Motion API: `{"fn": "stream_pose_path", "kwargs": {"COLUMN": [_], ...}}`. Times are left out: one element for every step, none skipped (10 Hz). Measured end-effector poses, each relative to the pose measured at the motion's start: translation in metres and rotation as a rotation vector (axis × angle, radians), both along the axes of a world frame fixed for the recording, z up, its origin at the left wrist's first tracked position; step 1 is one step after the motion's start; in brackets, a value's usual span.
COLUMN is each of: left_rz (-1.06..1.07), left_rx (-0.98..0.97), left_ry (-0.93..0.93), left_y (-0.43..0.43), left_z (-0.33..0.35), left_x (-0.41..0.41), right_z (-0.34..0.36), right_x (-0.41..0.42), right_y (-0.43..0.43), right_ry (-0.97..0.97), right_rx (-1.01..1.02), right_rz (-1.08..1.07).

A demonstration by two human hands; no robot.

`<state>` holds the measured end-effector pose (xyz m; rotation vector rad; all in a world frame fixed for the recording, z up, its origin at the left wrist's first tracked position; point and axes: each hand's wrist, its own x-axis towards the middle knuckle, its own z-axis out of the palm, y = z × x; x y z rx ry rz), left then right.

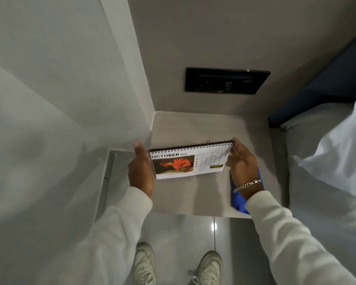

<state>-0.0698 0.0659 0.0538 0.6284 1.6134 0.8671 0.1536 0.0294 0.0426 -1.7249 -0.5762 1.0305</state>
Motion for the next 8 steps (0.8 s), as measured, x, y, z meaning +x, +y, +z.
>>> {"fn": "stream_pose_path", "kwargs": {"left_rz": [-0.134, -0.243, -0.252, -0.239, -0.227, -0.221, -0.248, -0.247], "left_rx": [0.028, 0.095, 0.101, 0.040, 0.025, 0.026, 0.020, 0.038], "left_ry": [0.034, 0.087, -0.018, -0.123, -0.123, -0.130, -0.086, 0.018], "left_y": [0.043, 0.078, 0.105, 0.122, 0.126, 0.123, 0.123, 0.122], "left_z": [0.014, 0.022, 0.021, 0.019, 0.016, 0.012, 0.015, 0.021], "left_x": [0.008, 0.017, 0.026, 0.032, 0.033, 0.031, 0.032, 0.031], "right_z": [-0.003, 0.000, 0.000, -0.007, -0.008, -0.013, -0.004, 0.011], "right_x": [0.014, 0.025, 0.029, 0.036, 0.040, 0.040, 0.038, 0.037], "right_y": [0.022, 0.048, 0.070, 0.088, 0.101, 0.106, 0.104, 0.097], "right_ry": [0.039, 0.069, 0.095, 0.081, 0.084, 0.027, 0.001, -0.042], "right_rx": [0.026, 0.046, 0.057, 0.067, 0.051, -0.016, -0.041, 0.008], "right_rz": [-0.031, -0.033, -0.008, -0.005, -0.019, -0.001, 0.032, -0.030]}}
